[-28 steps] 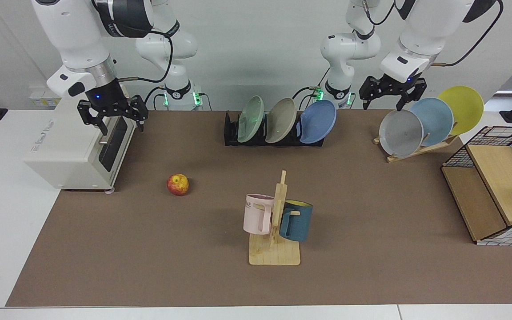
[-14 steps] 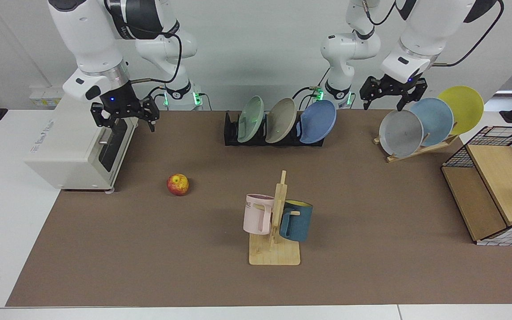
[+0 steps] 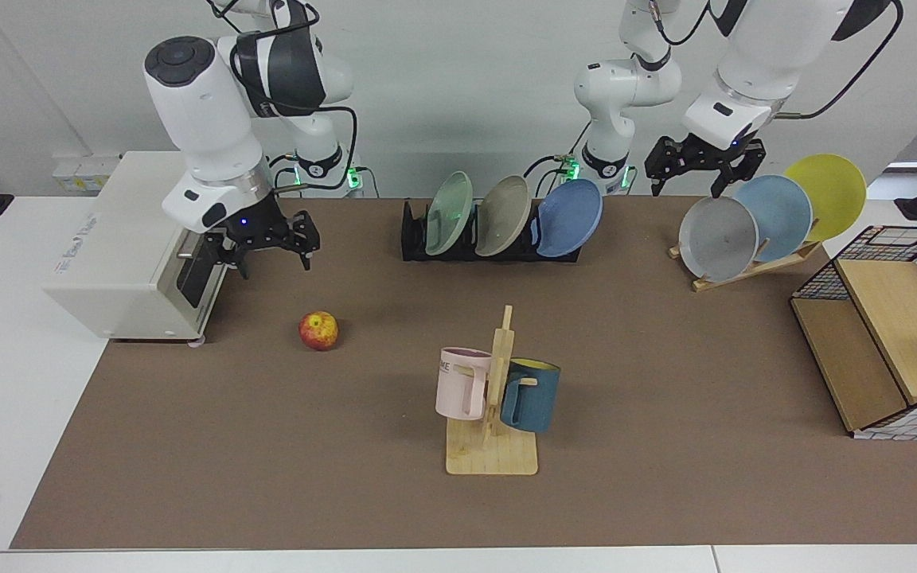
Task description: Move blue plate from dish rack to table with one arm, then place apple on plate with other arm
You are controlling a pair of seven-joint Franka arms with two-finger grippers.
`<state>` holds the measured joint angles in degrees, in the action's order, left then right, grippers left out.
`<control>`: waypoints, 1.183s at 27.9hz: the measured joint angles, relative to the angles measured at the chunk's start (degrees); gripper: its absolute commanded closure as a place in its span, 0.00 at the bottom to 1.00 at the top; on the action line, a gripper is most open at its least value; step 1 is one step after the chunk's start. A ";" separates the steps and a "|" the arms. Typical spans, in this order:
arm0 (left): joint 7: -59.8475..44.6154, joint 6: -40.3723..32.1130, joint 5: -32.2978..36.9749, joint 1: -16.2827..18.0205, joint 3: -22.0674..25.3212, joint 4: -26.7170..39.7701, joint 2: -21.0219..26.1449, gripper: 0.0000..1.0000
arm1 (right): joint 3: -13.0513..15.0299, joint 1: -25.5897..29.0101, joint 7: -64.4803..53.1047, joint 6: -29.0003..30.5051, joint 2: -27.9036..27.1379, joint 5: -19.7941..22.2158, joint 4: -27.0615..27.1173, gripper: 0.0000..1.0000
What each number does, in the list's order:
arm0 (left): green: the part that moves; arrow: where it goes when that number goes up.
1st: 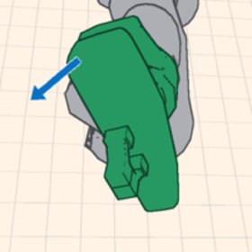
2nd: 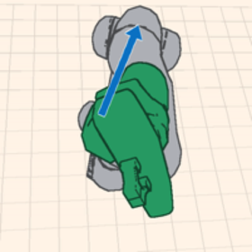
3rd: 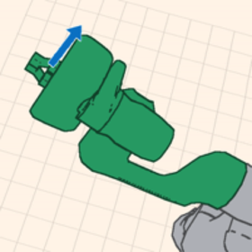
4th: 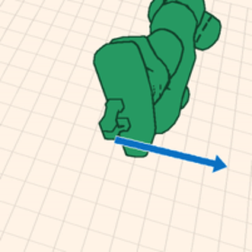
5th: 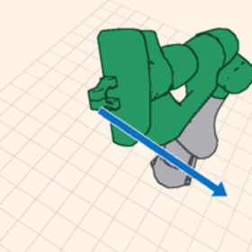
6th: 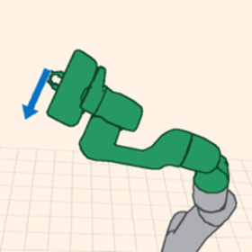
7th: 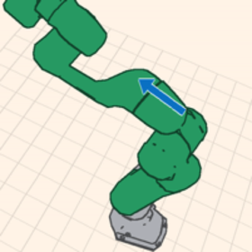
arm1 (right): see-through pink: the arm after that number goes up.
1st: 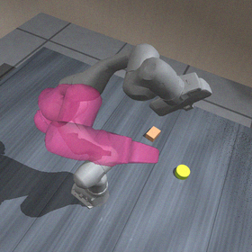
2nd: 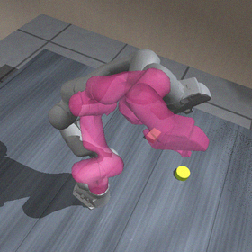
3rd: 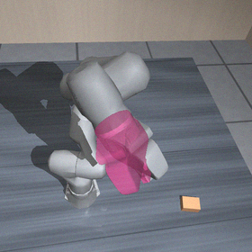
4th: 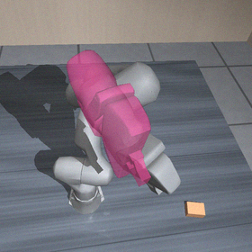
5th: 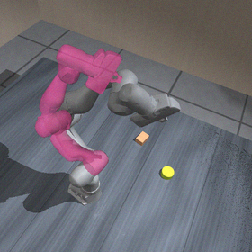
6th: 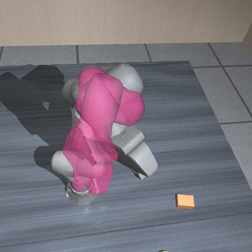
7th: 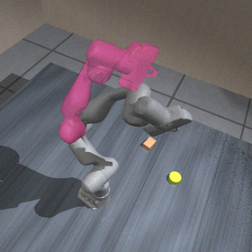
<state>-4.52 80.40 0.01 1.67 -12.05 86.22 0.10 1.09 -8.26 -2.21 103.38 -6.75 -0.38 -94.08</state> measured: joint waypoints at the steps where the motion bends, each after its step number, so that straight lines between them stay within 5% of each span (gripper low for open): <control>1: -0.01 0.00 0.00 0.01 0.00 0.00 0.00 0.00 | 0.01 -0.14 0.19 0.65 -0.54 0.00 -0.07 0.00; 8: -0.02 -0.06 0.00 0.04 -0.06 0.04 0.00 0.00 | 0.03 -1.60 2.51 5.94 -3.94 0.00 -1.78 0.00; 15: -0.01 0.18 -0.04 0.04 -0.31 2.25 -0.95 0.00 | 0.04 -3.00 3.92 15.57 -5.18 0.04 -9.48 0.00; 33: 6.21 8.44 -5.84 0.24 -0.25 25.42 -11.69 0.00 | 0.77 -1.70 3.93 27.69 -6.60 0.05 -21.80 0.00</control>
<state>1.69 88.84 -5.83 1.91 -12.30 111.65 -11.58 1.86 -9.96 1.72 131.07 -13.36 -0.33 -115.88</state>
